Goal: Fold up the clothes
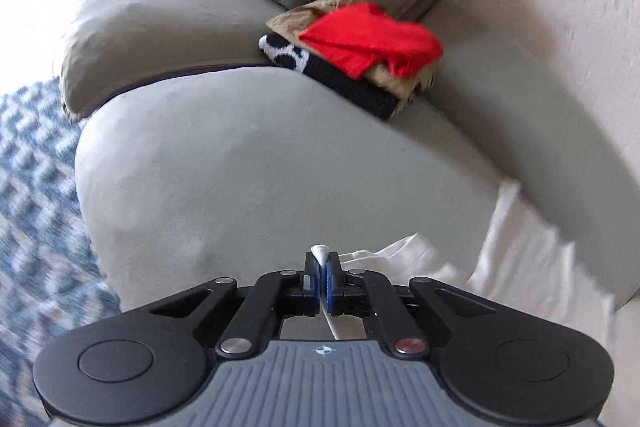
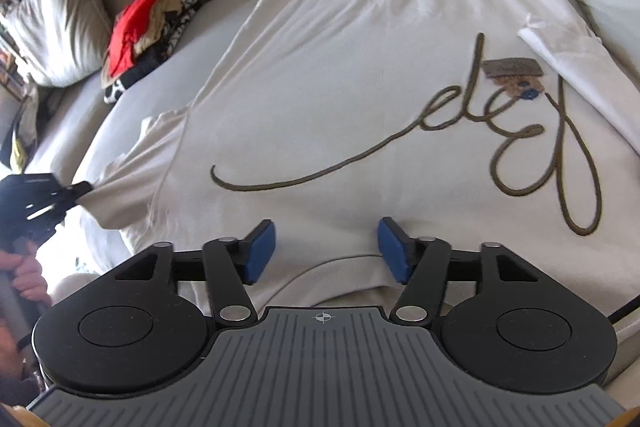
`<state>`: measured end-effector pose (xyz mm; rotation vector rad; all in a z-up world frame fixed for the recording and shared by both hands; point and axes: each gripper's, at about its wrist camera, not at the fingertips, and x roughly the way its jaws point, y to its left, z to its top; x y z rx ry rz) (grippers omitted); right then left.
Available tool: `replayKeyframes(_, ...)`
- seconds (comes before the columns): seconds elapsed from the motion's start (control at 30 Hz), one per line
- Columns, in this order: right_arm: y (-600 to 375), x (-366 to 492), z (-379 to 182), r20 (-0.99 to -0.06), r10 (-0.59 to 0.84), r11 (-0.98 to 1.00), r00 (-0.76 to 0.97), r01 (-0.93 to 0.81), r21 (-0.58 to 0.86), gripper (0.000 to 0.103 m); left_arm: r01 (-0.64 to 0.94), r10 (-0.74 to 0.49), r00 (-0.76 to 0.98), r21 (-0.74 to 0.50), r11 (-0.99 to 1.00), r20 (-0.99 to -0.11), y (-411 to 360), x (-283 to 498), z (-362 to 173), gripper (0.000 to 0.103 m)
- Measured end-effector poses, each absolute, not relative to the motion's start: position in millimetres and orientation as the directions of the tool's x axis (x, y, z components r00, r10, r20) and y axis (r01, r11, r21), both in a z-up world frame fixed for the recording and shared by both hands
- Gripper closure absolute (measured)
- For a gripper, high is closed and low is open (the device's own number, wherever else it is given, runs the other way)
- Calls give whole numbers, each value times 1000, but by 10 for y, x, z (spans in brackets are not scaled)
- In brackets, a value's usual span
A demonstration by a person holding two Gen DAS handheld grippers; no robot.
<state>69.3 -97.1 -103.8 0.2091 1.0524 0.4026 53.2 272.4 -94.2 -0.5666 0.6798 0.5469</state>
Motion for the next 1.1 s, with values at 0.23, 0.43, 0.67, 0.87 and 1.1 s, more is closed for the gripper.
replayKeyframes(0.23,-1276,515,-733,-767,416,909,489,-191,370,38,-652,338,574,-167,739,-746,2691,668,-845,90)
replayKeyframes(0.43,-1954,272,-606,-753,357,919,552,-65,388,38,-618,349,589,-127,776,-729,2319,433,-585,70)
replayKeyframes(0.67,-2298,277,-762,-772,235,953,591,15,302,83,-290,136,666,-87,953,-734,1258,449,-764,78)
replayKeyframes(0.87,-2148,239,-974,-811,183,981,556,-55,184,83,-98,77,599,23,995,-797,589,373,-1016,80)
replayKeyframes(1.1,-2389,-15,-965,-853,245,965,461,-31,261,82,-79,48,515,8,997,-856,433,129,-964,81)
